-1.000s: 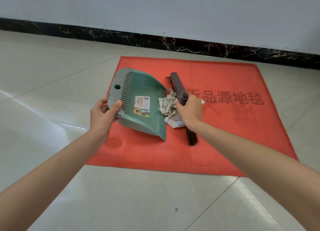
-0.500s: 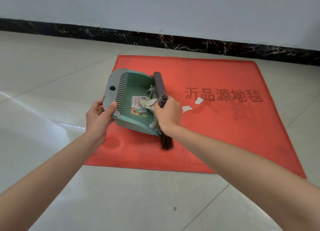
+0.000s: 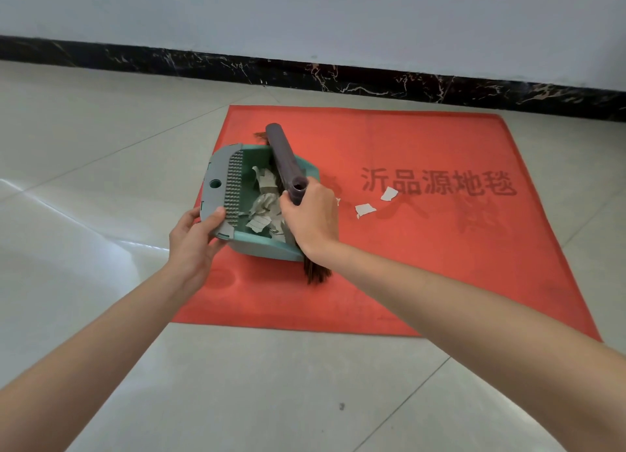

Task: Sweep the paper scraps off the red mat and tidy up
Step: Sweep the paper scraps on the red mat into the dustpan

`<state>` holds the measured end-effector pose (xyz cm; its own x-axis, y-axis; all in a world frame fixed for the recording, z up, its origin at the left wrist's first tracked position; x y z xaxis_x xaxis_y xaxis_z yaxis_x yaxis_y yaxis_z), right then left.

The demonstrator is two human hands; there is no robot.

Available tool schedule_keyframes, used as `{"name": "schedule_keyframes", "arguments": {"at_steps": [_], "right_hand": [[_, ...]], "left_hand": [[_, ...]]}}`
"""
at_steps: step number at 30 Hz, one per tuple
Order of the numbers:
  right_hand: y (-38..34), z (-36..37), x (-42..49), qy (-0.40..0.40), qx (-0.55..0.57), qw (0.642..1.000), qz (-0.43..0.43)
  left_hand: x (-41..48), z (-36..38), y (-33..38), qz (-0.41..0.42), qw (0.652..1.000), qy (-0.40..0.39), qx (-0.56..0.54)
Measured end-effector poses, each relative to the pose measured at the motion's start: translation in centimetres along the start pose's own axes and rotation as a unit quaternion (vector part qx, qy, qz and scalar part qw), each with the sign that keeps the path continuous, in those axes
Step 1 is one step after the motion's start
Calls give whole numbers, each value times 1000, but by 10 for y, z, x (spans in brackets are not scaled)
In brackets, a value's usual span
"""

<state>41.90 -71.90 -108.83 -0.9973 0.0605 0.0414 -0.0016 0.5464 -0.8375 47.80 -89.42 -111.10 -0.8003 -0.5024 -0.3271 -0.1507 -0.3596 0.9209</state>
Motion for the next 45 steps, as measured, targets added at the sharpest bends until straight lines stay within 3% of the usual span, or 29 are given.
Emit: {"name": "schedule_keyframes", "arguments": {"at_steps": [6, 11, 19, 27, 31, 37, 45], "right_hand": [[6, -21, 7, -24, 50, 998, -12], [15, -61, 31, 23, 49, 998, -25], [71, -133, 83, 117, 24, 989, 88], [128, -185, 93, 141, -169, 969, 109], [132, -172, 82, 146, -188, 964, 117], [119, -112, 53, 45, -205, 975, 77], [106, -84, 33, 32, -164, 983, 75]], "left_hand": [[3, -5, -8, -49, 998, 15, -48], [6, -8, -14, -64, 995, 22, -77], [19, -10, -10, -62, 993, 35, -97], [31, -33, 3, -31, 998, 38, -33], [38, -43, 11, -22, 999, 46, -14], [39, -43, 12, -24, 999, 38, -4], [36, -40, 10, -19, 999, 24, 9]]}}
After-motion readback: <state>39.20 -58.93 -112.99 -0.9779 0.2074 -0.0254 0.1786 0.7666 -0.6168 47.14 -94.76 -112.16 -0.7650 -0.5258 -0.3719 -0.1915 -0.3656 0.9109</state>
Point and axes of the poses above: each hand's wrist, its own x-axis towards the middle knuckle, its own z-axis out of the palm, y = z × x, the point moved 1 cm from there along x, towards the middle knuckle, and after that the axes turned 3 degrees about z, right-handed, at the moved point
